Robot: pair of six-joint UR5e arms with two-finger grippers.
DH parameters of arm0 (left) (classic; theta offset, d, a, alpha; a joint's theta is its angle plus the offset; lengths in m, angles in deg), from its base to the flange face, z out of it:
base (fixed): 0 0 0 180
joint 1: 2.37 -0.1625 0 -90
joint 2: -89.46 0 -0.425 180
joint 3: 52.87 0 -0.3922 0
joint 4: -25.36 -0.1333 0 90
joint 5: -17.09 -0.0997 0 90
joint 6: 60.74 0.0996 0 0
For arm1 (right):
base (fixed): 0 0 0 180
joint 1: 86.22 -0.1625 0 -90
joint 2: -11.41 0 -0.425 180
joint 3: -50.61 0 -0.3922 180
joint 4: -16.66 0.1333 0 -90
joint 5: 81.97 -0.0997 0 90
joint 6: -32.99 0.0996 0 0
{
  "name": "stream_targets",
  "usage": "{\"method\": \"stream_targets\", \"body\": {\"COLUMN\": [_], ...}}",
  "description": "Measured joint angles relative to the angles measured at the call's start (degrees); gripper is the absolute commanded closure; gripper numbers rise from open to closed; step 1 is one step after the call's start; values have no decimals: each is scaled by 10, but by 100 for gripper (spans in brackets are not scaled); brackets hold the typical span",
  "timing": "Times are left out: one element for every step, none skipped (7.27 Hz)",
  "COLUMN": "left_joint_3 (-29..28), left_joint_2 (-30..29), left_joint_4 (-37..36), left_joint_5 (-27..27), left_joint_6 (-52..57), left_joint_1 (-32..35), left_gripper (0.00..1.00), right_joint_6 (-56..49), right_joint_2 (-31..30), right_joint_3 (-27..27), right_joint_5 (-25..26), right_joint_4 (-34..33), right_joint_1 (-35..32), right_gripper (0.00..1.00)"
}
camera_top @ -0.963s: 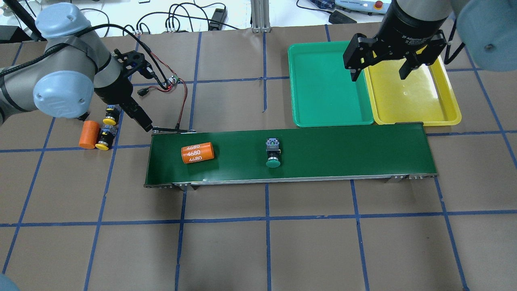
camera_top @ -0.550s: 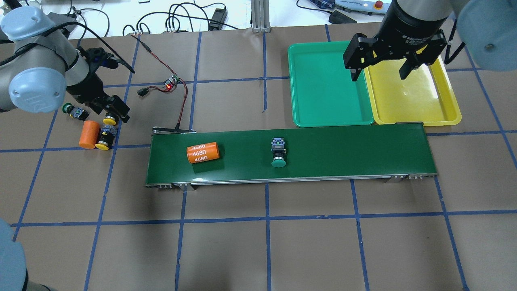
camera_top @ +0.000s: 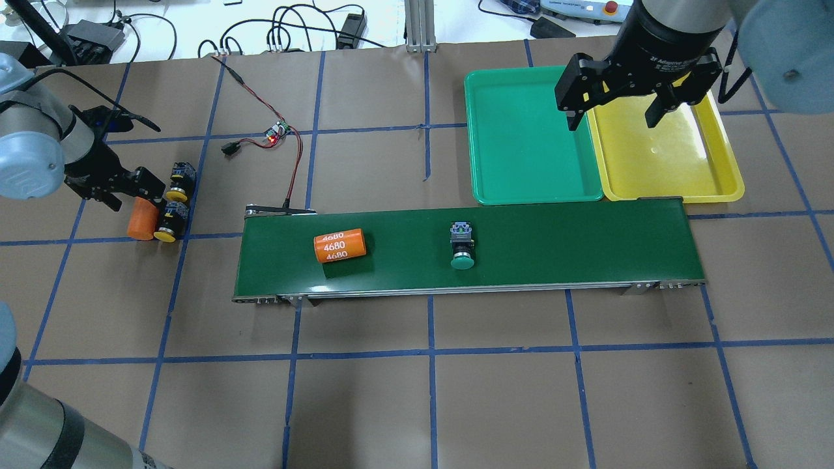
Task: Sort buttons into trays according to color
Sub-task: 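Move the left gripper back and grasp the plain orange cylinder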
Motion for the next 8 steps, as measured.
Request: {"method": "stream_targets", "body": {"left_joint_3": [-2, -4, -6, -7, -8, -7, -7, -7], "left_joint_2": [-12, -22, -32, -39, -45, -50, -53, -56], "left_joint_4": [-22, -33, -38, -40, -43, -46, -47, -48], "left_joint_5": [-1, 0, 1, 2, 2, 1, 1, 1], "left_joint_6": [1, 0, -1, 0, 2, 3, 7, 13], "left_joint_1": [-6, -9, -12, -14, -16, -16, -19, -23], "left_gripper": [0, 0, 0, 5, 9, 25, 37, 66], "right_joint_6": [0, 0, 0, 1, 1, 1, 0, 0], "right_joint_2": [0, 0, 0, 0, 0, 0, 0, 0], "right_joint_3": [0, 0, 0, 0, 0, 0, -1, -1], "right_joint_5": [0, 0, 0, 0, 0, 0, 0, 0], "right_joint_4": [0, 0, 0, 0, 0, 0, 0, 0], "right_joint_1": [0, 0, 0, 0, 0, 0, 0, 0], "right_gripper": [0, 0, 0, 0, 0, 0, 0, 0]}}
